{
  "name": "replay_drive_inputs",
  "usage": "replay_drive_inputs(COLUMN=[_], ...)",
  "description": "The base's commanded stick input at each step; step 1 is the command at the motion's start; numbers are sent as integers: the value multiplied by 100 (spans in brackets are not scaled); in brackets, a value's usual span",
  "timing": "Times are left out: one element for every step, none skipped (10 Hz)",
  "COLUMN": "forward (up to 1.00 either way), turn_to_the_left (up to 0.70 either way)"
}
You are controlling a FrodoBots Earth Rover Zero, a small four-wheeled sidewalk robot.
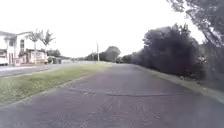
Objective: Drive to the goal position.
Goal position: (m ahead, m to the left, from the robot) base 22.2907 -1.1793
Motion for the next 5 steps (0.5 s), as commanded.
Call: replay_drive_inputs(forward=[5, 6, 5, 5, 6], turn_to_the_left=[0, 0, 0, 0, 0])
